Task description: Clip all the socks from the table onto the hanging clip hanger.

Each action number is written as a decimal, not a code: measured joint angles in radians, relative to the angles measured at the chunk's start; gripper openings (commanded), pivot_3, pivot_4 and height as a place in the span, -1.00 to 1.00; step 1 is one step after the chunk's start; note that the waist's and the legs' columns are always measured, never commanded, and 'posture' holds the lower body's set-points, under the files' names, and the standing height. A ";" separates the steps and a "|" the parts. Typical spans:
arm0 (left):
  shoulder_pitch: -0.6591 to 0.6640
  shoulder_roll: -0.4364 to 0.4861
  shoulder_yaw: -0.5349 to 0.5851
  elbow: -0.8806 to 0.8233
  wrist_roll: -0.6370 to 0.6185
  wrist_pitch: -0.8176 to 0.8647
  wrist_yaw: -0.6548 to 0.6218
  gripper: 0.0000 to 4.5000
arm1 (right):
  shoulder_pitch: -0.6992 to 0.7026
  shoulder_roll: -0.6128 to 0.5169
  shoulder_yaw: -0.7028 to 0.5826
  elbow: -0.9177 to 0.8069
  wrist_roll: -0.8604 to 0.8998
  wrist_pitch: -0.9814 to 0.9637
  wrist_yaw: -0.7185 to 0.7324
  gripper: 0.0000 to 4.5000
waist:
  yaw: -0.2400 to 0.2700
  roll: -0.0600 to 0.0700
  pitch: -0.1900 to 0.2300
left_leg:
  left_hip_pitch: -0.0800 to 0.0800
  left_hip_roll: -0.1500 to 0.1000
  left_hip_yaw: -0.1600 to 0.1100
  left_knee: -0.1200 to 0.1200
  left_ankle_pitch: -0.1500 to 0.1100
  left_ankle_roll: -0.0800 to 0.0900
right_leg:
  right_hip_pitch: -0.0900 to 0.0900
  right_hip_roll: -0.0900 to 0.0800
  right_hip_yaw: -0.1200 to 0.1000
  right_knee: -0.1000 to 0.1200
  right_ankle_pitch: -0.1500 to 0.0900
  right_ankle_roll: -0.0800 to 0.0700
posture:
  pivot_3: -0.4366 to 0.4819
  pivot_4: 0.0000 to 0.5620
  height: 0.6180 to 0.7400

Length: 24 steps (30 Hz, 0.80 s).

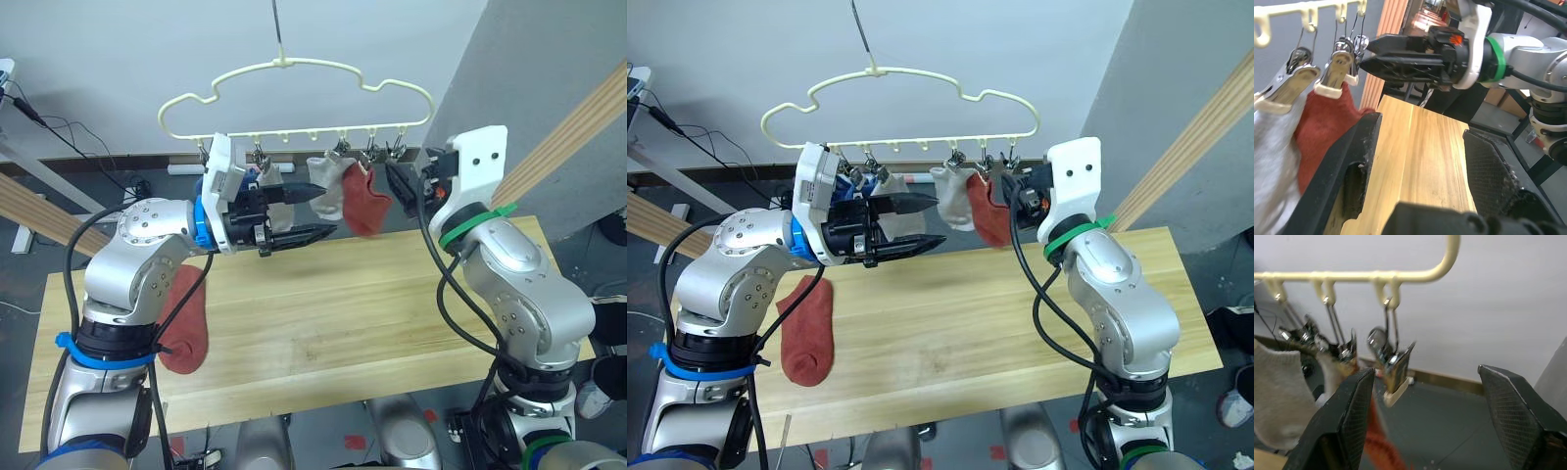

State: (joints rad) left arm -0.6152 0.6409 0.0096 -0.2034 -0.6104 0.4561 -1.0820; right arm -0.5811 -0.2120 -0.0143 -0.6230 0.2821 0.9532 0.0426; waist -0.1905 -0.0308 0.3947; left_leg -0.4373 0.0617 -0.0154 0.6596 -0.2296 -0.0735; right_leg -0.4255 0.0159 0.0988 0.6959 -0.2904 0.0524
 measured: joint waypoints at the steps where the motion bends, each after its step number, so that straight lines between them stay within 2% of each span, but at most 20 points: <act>1: -0.004 0.000 0.000 0.001 0.000 0.000 -0.001 0.34 | -0.001 0.004 0.001 0.012 -0.007 -0.011 0.000 0.56 | 0.000 0.000 0.000 | 0.000 0.000 0.000 0.000 0.000 0.000 | 0.000 0.000 0.000 0.000 0.000 0.000 | -0.66 0.23 0.84; 24: -0.006 -0.019 -0.005 0.017 0.037 -0.042 -0.003 0.34 | -0.028 0.066 0.037 0.040 -0.089 -0.029 -0.060 0.56 | 0.001 0.000 0.000 | 0.000 0.000 0.000 0.001 0.000 0.000 | 0.000 0.000 0.000 0.001 0.000 0.000 | -0.67 0.22 0.84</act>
State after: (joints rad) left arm -0.6213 0.6224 0.0050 -0.1868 -0.5733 0.4137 -1.0851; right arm -0.6093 -0.1459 0.0226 -0.5829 0.1929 0.9240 -0.0178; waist -0.1896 -0.0308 0.3947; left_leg -0.4373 0.0617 -0.0157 0.6603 -0.2295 -0.0737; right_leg -0.4255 0.0158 0.0988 0.6969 -0.2903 0.0522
